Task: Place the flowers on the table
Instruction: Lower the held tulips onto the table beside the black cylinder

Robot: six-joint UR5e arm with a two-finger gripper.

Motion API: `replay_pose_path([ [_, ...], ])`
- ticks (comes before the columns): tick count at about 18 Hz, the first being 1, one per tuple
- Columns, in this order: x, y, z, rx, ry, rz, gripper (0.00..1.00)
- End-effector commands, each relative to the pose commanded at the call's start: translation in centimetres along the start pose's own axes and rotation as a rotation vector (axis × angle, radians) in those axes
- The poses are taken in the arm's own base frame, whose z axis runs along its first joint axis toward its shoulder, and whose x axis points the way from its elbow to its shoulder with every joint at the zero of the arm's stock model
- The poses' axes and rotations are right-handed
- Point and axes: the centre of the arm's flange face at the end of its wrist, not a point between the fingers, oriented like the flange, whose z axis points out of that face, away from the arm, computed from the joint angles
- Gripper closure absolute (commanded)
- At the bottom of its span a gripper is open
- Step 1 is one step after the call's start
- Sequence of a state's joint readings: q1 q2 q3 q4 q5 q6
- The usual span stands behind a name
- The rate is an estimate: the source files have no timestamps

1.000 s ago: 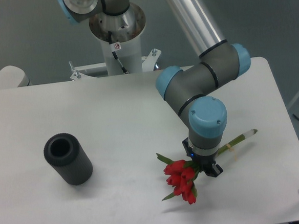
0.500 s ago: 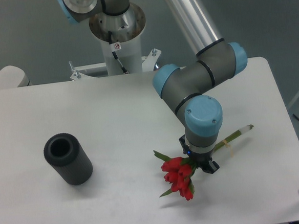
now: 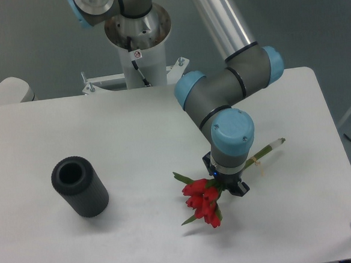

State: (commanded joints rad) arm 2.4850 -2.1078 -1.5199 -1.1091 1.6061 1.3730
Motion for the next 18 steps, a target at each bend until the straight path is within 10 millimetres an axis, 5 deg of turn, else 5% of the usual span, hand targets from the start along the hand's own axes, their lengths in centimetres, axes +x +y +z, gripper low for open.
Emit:
replay_pose_path([
  [6, 2.7, -2.2, 1.0, -0.010, 0.029, -0.131, 0.92],
  [14, 4.1, -3.7, 2.0, -0.022, 0.047, -0.204, 0.65],
  [15, 4.1, -3.7, 2.0, -0.021, 0.044, -0.204, 0.55],
  [16, 4.1, -3.7, 2.0, -0.020, 0.042, -0.204, 0.06],
  [18, 4.2, -3.8, 2.0, -0.021, 0.042, -0.202, 0.00],
])
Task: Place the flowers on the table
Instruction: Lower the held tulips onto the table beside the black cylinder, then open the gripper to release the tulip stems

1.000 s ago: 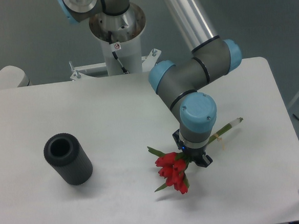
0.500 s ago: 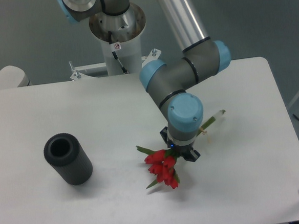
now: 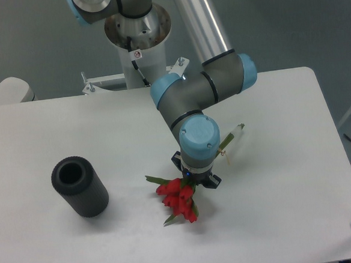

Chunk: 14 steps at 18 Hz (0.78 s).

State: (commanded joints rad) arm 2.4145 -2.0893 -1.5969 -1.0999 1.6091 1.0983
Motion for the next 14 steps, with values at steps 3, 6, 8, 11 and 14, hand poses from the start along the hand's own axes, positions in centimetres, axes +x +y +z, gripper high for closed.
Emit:
replay_pose_path([
  [3, -0.3, 0.1, -0.3, 0.003, -0.005, 0.006, 0.00],
  [6, -1.3, 0.4, -1.3, 0.015, -0.022, 0.010, 0.00],
  [8, -2.2, 0.5, -2.1, 0.023, -0.036, 0.035, 0.00],
  [11, -4.3, 1.8, -3.2, 0.033, -0.059, 0.062, 0.00],
  [14, -6.2, 3.0, -4.0, 0.037, -0.078, 0.145, 0.00],
])
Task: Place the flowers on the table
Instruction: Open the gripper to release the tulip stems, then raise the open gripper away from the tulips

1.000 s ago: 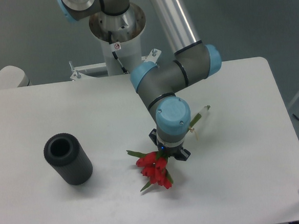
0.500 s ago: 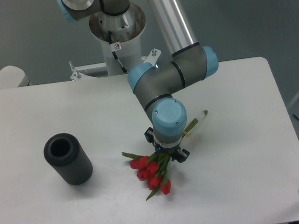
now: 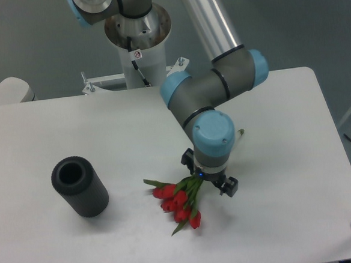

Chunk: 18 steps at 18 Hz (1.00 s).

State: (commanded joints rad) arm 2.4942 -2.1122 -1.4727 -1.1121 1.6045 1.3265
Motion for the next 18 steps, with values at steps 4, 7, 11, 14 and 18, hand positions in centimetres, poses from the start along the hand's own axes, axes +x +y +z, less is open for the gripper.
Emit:
replay_pose_path([
  [4, -2.9, 1.4, -1.1, 0.003, -0.033, 0.109, 0.00],
  [7, -3.9, 1.2, -1.2, 0.003, -0.045, 0.143, 0.00],
  [11, -4.8, 1.1, -1.1, -0.007, -0.031, 0.186, 0.00],
  [14, -5.7, 0.9, -1.0, -0.008, 0.000, 0.214, 0.00],
  [18, -6.3, 1.3, -0.5, -0.001, 0.004, 0.220, 0.00],
])
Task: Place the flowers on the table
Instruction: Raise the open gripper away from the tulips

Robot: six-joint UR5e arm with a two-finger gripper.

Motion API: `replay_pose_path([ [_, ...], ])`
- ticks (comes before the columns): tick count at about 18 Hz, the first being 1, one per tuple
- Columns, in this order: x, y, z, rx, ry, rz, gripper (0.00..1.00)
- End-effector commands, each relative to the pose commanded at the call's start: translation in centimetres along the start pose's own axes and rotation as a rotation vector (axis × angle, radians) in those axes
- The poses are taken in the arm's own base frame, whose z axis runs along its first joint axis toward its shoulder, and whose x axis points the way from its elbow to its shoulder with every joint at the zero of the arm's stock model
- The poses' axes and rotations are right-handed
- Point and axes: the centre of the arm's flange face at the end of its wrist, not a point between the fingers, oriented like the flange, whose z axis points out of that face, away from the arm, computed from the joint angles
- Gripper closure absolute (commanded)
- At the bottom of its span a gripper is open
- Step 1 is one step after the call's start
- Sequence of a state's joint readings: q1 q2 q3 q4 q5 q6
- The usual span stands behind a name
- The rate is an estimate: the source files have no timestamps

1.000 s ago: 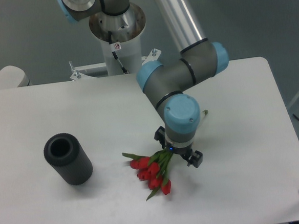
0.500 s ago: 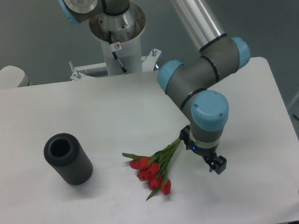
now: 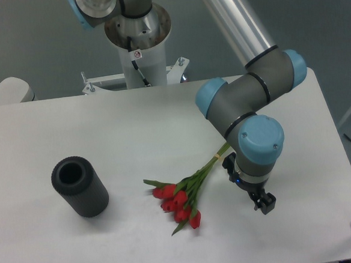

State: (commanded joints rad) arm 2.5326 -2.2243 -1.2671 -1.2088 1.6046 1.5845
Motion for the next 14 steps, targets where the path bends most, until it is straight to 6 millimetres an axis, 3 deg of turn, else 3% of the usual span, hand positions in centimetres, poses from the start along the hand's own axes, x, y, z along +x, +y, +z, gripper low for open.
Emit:
replay_pose_path([
  [14, 0.14, 0.12, 0.24, -0.002, 0.000, 0.003, 0.00],
])
